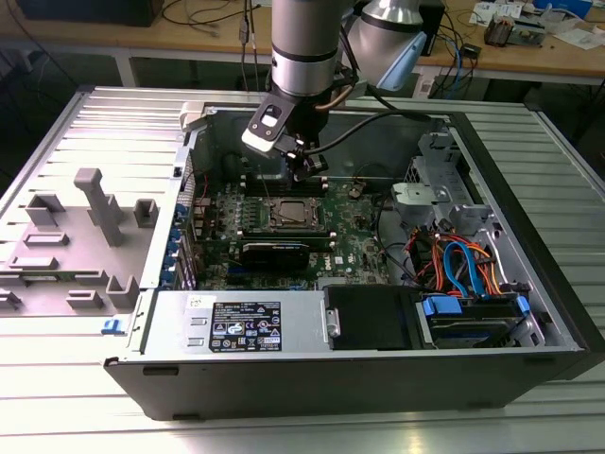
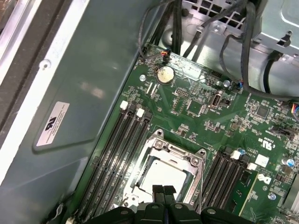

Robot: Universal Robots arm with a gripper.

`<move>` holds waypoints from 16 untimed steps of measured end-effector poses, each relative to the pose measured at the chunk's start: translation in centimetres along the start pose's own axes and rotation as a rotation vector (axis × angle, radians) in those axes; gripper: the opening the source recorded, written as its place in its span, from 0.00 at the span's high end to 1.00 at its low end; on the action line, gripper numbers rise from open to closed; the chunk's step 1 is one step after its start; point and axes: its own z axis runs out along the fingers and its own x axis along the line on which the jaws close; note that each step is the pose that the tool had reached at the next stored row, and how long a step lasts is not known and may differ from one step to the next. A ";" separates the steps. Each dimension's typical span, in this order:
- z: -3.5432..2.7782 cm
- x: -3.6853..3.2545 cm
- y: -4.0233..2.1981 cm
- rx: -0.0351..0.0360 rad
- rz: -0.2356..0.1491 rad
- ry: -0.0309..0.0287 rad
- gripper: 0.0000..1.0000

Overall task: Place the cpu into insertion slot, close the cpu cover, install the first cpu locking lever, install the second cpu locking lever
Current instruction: 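Install the first cpu locking lever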

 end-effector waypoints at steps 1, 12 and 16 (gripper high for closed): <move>0.00 0.00 -0.01 0.0010 -0.032 0.0007 0.89; -0.56 0.02 -0.01 0.0048 -0.229 0.0046 0.89; -0.54 0.02 0.00 0.0075 -0.327 0.0072 0.89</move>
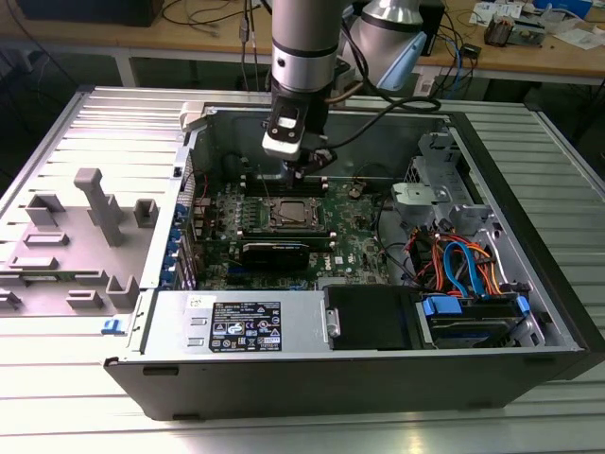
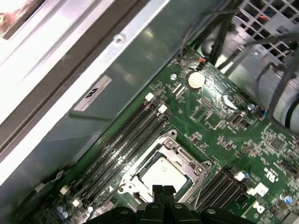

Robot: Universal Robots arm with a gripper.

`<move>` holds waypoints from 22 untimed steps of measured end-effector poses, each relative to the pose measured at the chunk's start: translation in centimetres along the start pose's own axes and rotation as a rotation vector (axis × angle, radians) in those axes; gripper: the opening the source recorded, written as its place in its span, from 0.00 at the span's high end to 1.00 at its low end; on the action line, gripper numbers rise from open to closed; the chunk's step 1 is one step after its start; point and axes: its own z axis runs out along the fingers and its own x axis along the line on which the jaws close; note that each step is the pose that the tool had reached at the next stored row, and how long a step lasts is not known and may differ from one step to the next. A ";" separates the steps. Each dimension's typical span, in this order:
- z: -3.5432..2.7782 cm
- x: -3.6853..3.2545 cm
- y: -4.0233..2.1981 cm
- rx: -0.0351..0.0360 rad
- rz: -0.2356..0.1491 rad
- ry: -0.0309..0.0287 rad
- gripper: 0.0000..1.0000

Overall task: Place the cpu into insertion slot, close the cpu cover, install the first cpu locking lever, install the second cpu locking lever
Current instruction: 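Install the first cpu locking lever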

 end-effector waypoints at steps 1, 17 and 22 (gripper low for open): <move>0.01 0.00 0.00 0.0009 -0.033 0.0009 0.89; 0.08 0.00 0.00 0.0104 -0.376 0.0100 0.89; 0.08 0.00 0.00 0.0105 -0.378 0.0101 0.89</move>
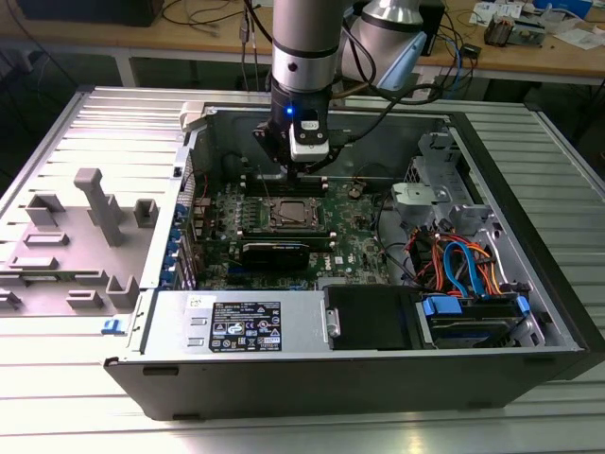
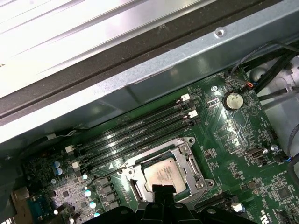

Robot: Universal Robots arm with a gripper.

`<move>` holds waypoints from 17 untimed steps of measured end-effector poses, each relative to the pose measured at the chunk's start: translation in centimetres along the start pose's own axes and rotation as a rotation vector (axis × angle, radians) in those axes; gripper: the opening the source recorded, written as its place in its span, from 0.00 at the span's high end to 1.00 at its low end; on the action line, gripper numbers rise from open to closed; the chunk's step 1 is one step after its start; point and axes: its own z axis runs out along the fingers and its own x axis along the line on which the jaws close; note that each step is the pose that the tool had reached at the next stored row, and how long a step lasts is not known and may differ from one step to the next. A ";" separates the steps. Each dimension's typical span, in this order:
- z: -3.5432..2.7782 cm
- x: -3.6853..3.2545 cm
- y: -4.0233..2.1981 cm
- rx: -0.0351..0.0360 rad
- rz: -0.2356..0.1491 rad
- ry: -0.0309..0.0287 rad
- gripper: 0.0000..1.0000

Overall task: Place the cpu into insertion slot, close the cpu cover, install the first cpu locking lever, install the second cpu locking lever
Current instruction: 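Install the first cpu locking lever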

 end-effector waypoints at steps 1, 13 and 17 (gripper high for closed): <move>0.00 0.00 0.00 0.0000 0.000 0.0000 0.89; 0.01 0.00 0.00 0.0025 -0.091 0.0024 0.89; 0.01 0.00 0.00 0.0046 -0.164 0.0043 0.89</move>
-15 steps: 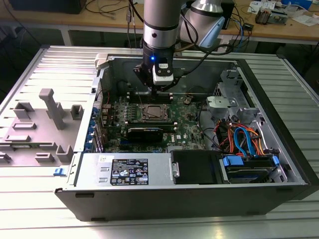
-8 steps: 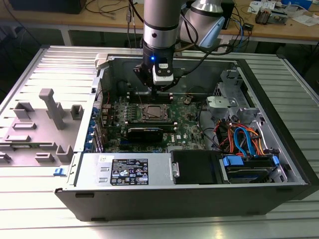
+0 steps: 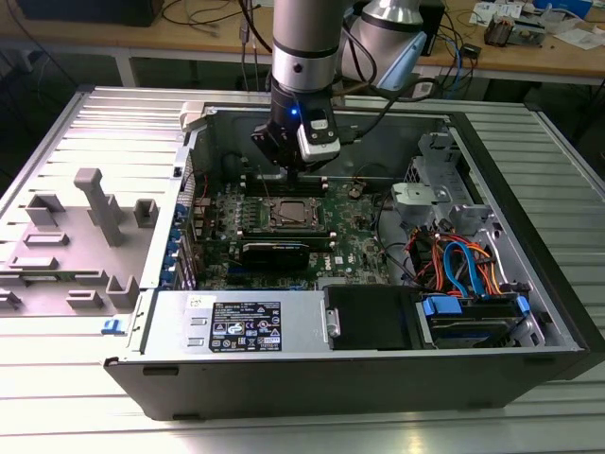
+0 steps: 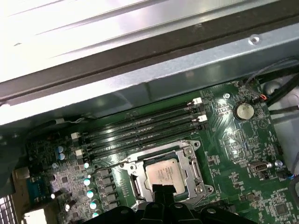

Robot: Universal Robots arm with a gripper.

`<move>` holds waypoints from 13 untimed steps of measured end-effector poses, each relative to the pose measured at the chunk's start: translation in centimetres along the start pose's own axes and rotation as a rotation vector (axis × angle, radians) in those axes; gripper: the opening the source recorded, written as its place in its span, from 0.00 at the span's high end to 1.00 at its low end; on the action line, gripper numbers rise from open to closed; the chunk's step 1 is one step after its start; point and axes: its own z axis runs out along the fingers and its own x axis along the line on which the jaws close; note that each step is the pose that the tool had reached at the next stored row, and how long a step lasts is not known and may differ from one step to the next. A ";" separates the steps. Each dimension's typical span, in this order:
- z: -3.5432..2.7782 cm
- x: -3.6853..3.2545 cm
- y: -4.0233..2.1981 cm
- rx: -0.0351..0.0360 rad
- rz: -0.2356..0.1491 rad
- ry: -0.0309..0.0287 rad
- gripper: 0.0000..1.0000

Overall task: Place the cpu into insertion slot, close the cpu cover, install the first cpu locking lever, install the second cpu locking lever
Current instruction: 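Install the first cpu locking lever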

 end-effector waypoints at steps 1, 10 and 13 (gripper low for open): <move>0.00 0.00 0.00 0.0011 -0.041 0.0011 0.89; 0.01 0.00 0.00 0.0064 -0.234 0.0057 0.89; 0.01 0.00 0.00 0.0035 -0.245 -0.0188 0.89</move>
